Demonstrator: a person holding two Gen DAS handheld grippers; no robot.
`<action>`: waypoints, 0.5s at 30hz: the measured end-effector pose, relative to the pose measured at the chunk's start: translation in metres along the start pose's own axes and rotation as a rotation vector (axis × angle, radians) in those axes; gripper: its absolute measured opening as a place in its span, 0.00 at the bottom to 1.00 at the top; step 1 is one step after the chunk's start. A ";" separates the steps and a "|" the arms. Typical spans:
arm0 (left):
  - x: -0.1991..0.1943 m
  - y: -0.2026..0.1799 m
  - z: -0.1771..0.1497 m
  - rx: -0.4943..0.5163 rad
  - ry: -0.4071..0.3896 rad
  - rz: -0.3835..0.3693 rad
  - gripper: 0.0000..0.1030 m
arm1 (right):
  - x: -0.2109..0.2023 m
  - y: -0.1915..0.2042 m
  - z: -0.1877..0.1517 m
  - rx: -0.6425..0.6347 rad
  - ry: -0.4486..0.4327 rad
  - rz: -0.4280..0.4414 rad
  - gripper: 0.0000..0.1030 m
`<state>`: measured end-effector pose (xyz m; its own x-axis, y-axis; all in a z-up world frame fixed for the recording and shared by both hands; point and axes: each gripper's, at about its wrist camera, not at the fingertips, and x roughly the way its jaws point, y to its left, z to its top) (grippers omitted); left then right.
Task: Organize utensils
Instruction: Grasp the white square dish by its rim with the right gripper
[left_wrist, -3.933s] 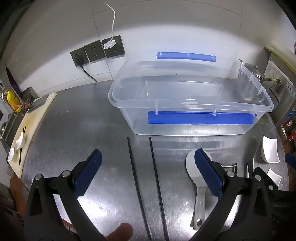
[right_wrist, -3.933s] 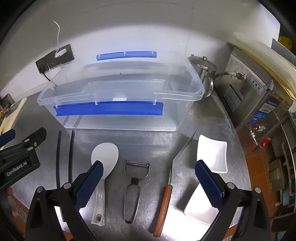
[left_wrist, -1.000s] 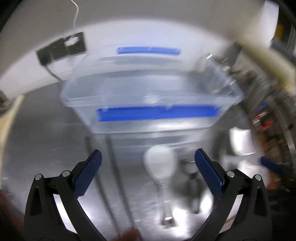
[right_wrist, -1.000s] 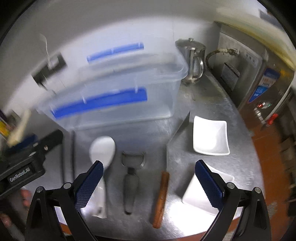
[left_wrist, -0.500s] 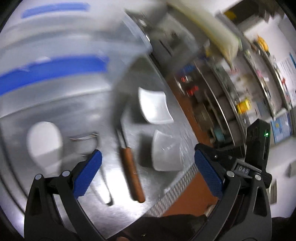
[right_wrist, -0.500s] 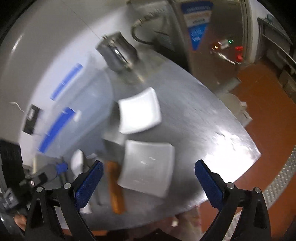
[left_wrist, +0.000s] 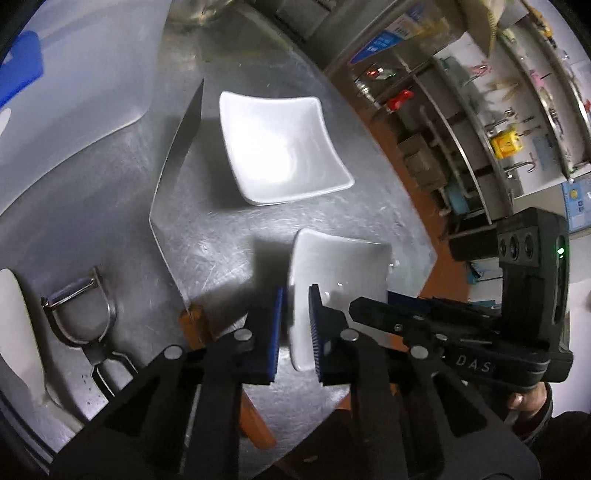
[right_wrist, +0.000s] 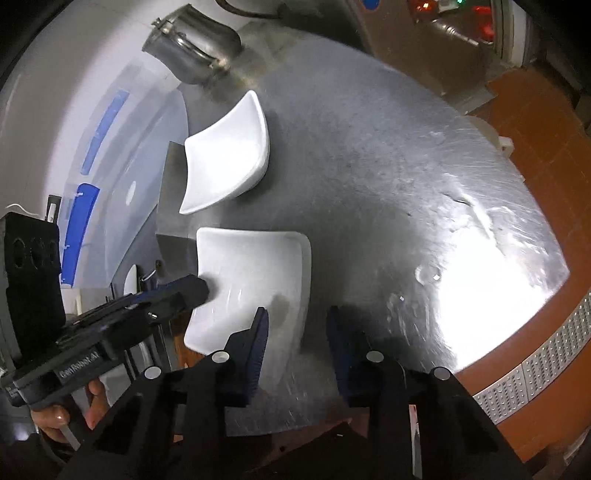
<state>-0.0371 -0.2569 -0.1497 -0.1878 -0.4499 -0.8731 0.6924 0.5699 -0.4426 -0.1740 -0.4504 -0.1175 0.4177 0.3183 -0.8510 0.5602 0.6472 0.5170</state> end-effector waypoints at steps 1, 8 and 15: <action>0.008 -0.001 0.003 0.005 0.014 0.006 0.13 | 0.002 -0.001 0.003 -0.010 0.005 -0.005 0.25; 0.017 -0.002 0.009 0.020 0.055 -0.004 0.05 | 0.005 -0.001 0.007 -0.031 -0.005 -0.016 0.10; -0.081 -0.018 0.026 0.106 -0.194 -0.055 0.05 | -0.077 0.071 0.032 -0.254 -0.223 -0.019 0.10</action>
<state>-0.0163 -0.2485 -0.0653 -0.0972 -0.6081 -0.7879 0.7560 0.4697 -0.4558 -0.1430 -0.4508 -0.0123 0.5705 0.1632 -0.8049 0.3849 0.8126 0.4376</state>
